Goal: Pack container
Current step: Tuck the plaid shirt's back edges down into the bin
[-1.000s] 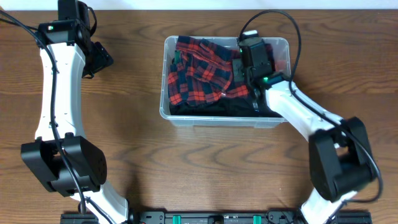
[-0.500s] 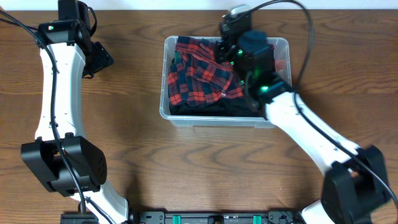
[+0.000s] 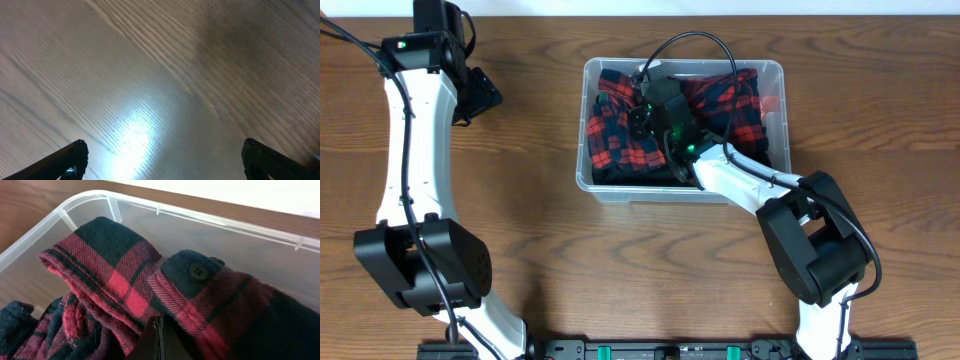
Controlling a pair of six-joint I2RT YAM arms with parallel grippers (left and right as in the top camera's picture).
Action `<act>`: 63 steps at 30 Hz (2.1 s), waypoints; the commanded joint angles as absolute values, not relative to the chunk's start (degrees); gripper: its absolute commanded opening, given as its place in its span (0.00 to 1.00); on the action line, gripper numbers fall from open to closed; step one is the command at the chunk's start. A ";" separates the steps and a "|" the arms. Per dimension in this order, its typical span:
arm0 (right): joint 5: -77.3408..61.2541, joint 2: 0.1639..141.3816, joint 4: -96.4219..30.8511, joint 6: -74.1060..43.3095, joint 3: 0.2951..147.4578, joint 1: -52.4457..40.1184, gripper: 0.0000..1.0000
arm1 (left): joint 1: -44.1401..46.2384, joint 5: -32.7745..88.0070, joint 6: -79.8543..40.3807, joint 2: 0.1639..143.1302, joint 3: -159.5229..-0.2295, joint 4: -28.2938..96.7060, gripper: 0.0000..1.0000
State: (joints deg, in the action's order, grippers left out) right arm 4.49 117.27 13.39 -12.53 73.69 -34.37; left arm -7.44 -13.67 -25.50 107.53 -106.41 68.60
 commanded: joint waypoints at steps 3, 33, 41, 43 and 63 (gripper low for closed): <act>1.56 114.26 11.14 -13.10 73.34 -35.11 0.01 | -7.70 -13.93 -25.61 107.87 -106.15 68.75 0.98; 0.71 103.77 -32.34 -7.62 99.18 -34.81 0.01 | -7.70 -13.93 -25.61 107.87 -106.15 68.75 0.98; 0.54 118.41 -34.41 -10.68 99.18 -34.85 0.01 | -7.70 -13.93 -25.61 107.87 -106.15 68.75 0.98; 0.14 123.28 -35.38 -12.01 99.18 -34.89 0.01 | -7.70 -13.93 -25.61 107.87 -106.15 68.75 0.98; -15.20 132.84 -38.87 -16.25 100.47 -29.39 0.01 | -7.70 -13.93 -25.61 107.87 -106.15 68.75 0.98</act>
